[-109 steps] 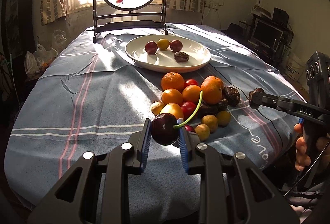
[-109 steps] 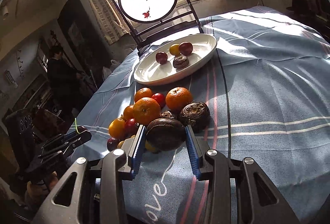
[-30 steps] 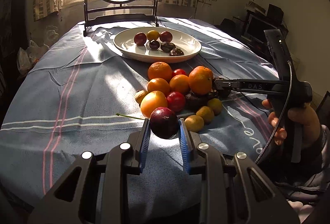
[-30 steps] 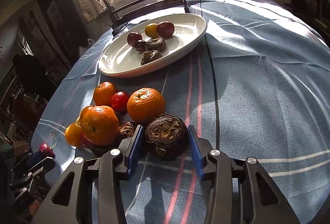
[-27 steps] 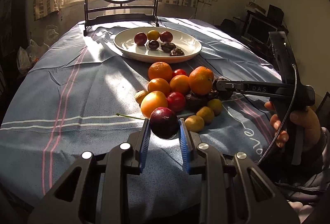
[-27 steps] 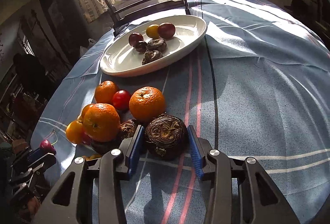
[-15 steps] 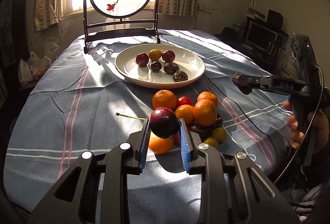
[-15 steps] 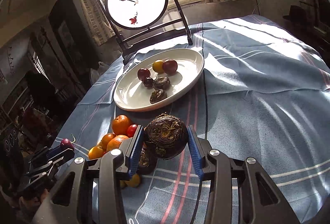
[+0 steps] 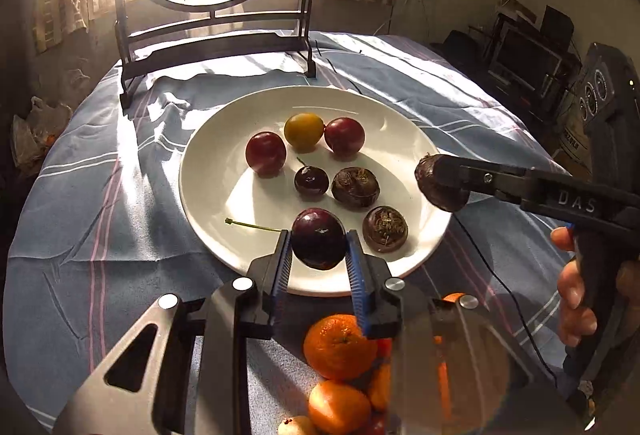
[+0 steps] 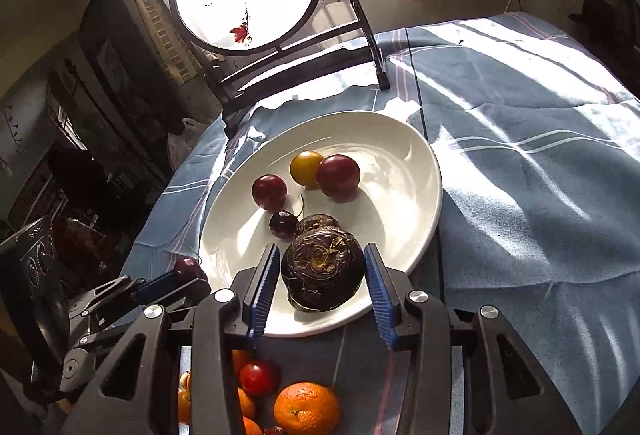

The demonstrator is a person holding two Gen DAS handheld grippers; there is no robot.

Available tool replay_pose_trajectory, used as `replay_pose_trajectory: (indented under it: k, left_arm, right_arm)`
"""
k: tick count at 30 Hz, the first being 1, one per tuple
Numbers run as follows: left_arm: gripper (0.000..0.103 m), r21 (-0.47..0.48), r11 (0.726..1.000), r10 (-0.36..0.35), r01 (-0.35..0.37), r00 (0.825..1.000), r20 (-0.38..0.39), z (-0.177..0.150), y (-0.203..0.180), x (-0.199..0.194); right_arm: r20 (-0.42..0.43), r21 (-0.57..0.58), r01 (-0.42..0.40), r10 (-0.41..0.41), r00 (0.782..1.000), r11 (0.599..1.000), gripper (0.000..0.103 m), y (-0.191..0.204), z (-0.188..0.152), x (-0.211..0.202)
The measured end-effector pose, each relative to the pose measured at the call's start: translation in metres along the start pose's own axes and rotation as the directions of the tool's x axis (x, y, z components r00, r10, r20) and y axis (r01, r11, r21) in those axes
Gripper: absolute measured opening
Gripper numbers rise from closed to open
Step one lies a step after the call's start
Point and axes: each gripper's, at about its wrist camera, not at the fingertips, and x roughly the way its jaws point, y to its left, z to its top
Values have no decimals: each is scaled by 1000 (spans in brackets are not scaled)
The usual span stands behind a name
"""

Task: Organize fruits
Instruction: 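Release the plum onto the plate with left tool while right tool sets the wrinkled fruit there, then grasp an orange with left tool while right tool grasps another orange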

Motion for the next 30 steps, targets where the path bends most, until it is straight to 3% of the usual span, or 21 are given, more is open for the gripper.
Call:
replay_pose_trajectory:
  k: [2,4,6,14,20,23,25,30]
  left_arm:
    - [42,-22,999,24,-24,1000,-11,1,4,2]
    - [60,-35,999,19,-18,999,28,-3,6,-12]
    - [67,-30,999,27,-26,998,61,-13,5,-28]
    - [67,68,997,31,-35,998,57,-91,-9,-75]
    - [66,92,994,65,-66,998,11,-127,-13,-72]
    - [54,81,995,62,-61,998,-15,-129,-13,-61]
    - [36,87,995,56,-54,998,-31,-129,-15,-52]
    - [36,44,997,62,-62,998,-9,-130,-14,-50]
  right_arm:
    - [14,20,2,-3,1000,1000,46,-3,1,0]
    - [31,11,-6,5,1000,1000,46,0,-5,-10]
    - [42,-29,15,-13,999,999,46,6,-18,-23]
    - [73,-43,9,-6,997,999,54,-6,-95,-77]
    - [113,-23,30,-28,993,999,54,-18,-128,-90]
    - [94,-7,16,-16,995,1000,54,-18,-131,-87]
    - [82,-20,14,-13,997,1000,54,-14,-132,-87]
    - [55,-66,26,-22,998,997,54,-1,-136,-83]
